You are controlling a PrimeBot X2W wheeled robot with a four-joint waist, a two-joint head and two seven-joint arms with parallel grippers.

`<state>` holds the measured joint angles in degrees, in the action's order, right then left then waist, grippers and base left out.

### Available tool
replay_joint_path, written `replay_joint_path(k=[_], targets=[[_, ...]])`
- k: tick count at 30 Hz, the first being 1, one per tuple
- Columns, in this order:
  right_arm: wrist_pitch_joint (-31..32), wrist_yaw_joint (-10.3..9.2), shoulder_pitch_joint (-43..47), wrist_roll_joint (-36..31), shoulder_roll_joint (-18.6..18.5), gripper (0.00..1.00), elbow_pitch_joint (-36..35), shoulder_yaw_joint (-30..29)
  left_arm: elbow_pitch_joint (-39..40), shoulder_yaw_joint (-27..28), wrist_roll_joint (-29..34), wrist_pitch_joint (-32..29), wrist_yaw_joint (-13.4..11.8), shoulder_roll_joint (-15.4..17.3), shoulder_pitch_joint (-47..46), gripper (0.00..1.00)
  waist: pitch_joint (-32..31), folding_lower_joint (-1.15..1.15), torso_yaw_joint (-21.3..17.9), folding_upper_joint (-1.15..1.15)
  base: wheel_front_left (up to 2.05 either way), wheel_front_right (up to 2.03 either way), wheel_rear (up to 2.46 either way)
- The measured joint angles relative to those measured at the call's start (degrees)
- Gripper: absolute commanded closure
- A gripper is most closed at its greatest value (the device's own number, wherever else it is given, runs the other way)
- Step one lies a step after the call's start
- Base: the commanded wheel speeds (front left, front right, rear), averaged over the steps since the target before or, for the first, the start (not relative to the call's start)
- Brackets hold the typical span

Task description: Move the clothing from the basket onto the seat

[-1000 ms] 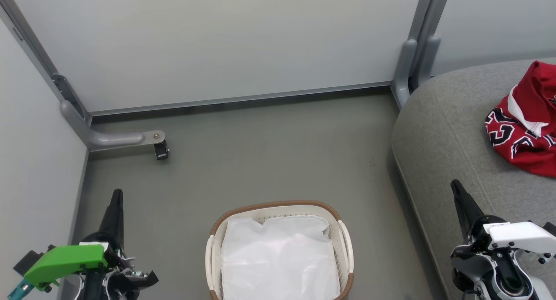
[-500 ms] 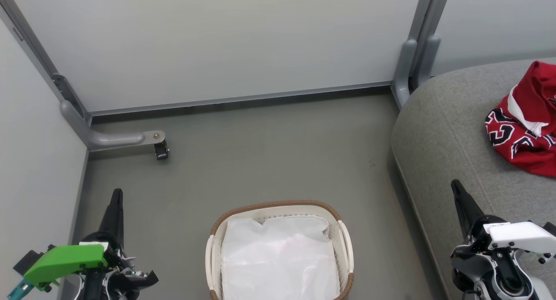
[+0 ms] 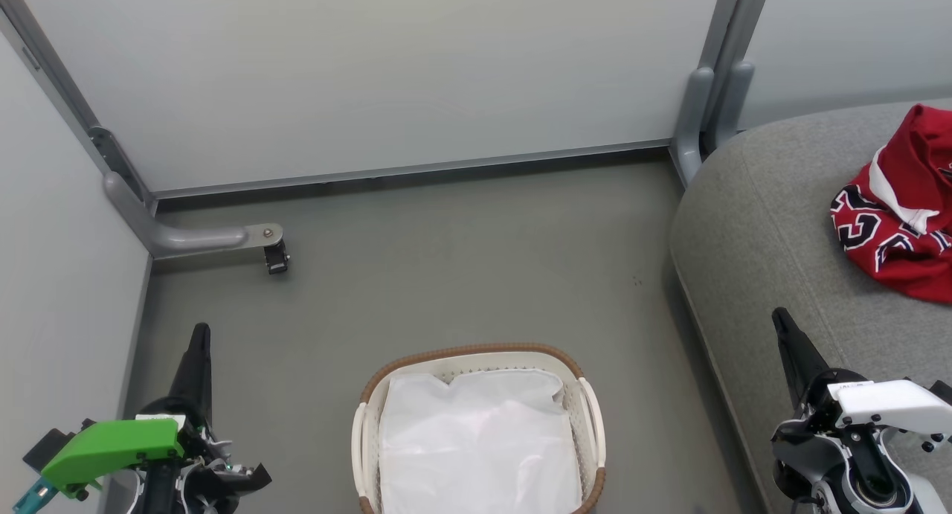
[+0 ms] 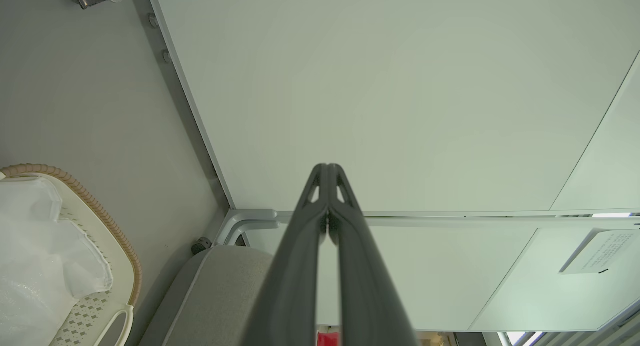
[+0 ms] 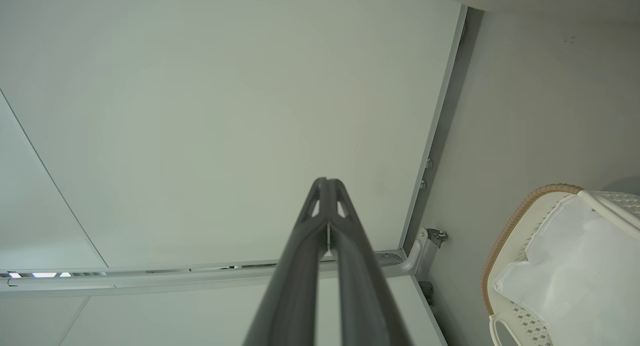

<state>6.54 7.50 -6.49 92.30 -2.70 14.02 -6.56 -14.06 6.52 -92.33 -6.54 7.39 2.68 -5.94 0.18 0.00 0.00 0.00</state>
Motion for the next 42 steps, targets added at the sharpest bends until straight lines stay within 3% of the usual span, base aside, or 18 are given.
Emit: replay_joint_path(k=[42], targets=[[0.0,0.0,0.0,0.0,0.0,1.0,-0.01,0.0,0.01,0.0,0.0,0.0,0.0,0.0,-0.01,1.0,0.0,0.0,0.0,0.0,0.0,0.0,0.0]])
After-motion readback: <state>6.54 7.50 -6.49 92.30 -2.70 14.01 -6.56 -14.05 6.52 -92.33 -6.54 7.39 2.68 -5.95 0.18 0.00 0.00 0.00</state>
